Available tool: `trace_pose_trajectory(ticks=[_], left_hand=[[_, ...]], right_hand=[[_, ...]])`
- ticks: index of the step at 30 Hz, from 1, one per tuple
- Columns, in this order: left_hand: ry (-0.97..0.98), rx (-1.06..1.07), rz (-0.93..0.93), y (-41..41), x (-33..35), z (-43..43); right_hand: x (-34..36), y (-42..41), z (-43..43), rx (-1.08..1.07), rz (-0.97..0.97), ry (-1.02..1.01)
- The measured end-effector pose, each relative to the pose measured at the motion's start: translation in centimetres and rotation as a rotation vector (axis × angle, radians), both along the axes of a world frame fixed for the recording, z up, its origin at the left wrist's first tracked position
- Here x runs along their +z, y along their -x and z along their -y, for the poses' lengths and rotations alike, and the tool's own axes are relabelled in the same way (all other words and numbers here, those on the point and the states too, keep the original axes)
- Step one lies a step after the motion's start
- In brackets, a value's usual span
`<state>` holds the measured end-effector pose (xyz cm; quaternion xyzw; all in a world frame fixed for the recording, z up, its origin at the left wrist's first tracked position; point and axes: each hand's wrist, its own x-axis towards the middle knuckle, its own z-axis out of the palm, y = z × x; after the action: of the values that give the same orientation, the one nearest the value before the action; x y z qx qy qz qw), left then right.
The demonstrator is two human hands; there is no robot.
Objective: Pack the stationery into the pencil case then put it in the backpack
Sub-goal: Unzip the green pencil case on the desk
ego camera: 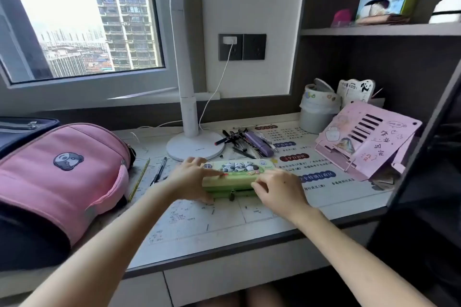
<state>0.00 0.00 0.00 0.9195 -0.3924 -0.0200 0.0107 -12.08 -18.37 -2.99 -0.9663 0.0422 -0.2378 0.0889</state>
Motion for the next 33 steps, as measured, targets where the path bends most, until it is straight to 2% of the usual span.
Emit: trace_pose_trajectory(ticks=[1, 4, 5, 12, 17, 19, 25, 29, 33], left_hand=[[-0.035, 0.006, -0.078, -0.5, 0.3, 0.6], [0.023, 0.054, -0.385, -1.7, 0.9, 2.3], [0.022, 0.053, -0.420, -2.1, 0.9, 2.9], [-0.235, -0.005, -0.137, -3.1, 0.4, 5.3], [-0.093, 0.054, -0.368, -3.4, 0.8, 4.9], [-0.042, 0.083, -0.399, -3.7, 0.7, 5.3], [0.052, 0.157, -0.307, -3.5, 0.6, 8.6], [-0.065, 0.217, -0.215, -3.7, 0.1, 10.6], [-0.197, 0.239, -0.174, -3.6, 0.0, 11.9]], right_hand=[[-0.6, -0.6, -0.1, -0.016, -0.037, -0.029], [-1.5, -1.8, -1.4, -0.081, -0.090, -0.099], [-2.0, -2.0, -1.9, -0.107, -0.098, -0.124], [-4.7, -2.9, -3.3, -0.227, -0.034, -0.240], [-5.1, -3.4, -1.9, -0.110, -0.027, -0.321], [-5.0, -3.5, -1.4, -0.130, -0.042, -0.371], [-4.0, -4.1, -0.5, -0.222, -0.137, -0.749], [-3.9, -4.3, 0.0, -0.237, -0.195, -0.847], [-3.7, -4.8, 0.7, -0.197, -0.240, -1.132]])
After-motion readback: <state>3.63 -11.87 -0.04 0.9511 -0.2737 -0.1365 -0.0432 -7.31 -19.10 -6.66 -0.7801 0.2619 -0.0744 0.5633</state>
